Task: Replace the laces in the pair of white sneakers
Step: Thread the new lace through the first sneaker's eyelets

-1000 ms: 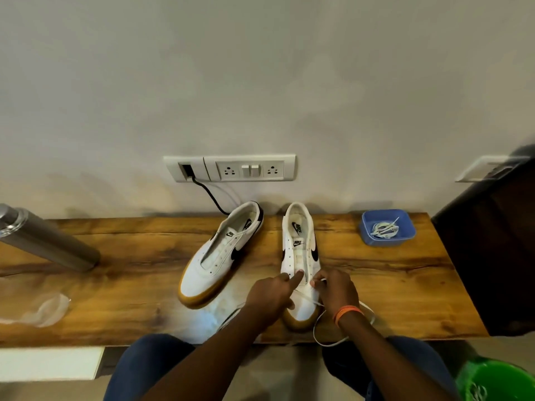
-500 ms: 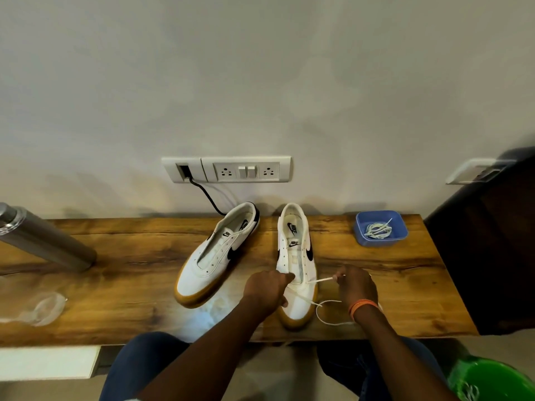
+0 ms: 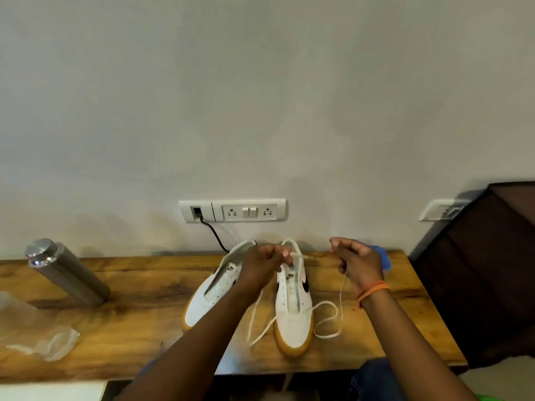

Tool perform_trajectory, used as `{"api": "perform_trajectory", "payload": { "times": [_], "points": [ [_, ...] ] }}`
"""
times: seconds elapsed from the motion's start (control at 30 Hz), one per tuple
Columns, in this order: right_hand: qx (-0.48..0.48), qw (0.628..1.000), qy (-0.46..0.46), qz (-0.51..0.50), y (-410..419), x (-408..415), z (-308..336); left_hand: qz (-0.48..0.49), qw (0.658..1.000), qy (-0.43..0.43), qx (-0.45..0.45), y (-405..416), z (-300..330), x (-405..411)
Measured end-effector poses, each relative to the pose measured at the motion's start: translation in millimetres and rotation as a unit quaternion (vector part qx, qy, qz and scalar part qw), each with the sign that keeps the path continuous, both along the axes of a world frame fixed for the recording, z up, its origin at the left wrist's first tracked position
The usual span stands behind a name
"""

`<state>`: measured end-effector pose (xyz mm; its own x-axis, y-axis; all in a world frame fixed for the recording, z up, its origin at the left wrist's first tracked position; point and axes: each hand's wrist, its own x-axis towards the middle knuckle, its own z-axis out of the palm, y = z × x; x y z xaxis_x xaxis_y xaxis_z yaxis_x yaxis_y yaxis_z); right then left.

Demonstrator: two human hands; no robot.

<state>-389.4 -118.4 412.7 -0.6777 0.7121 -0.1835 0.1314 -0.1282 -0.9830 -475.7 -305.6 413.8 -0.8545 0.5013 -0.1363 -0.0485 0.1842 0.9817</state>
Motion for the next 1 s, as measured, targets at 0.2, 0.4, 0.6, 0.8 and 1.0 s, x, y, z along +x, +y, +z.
{"api": "perform_trajectory", "payload": {
  "times": [0.2,0.4,0.6,0.8,1.0],
  "points": [
    [-0.015,0.985,0.168,0.035,-39,-6,143,0.020,0.983,-0.008,0.183,2,129,11],
    [-0.033,0.966,0.256,0.010,-80,-6,221,0.014,0.964,0.025,0.265,2,217,35],
    [-0.057,0.950,0.307,0.006,-94,5,263,0.016,0.959,0.068,0.274,1,244,51],
    [-0.057,0.944,0.326,-0.006,-103,8,289,0.041,0.954,0.094,0.280,1,260,58],
    [-0.045,0.935,0.348,0.048,-117,7,315,0.054,0.939,0.140,0.309,2,282,63]
  ]
}}
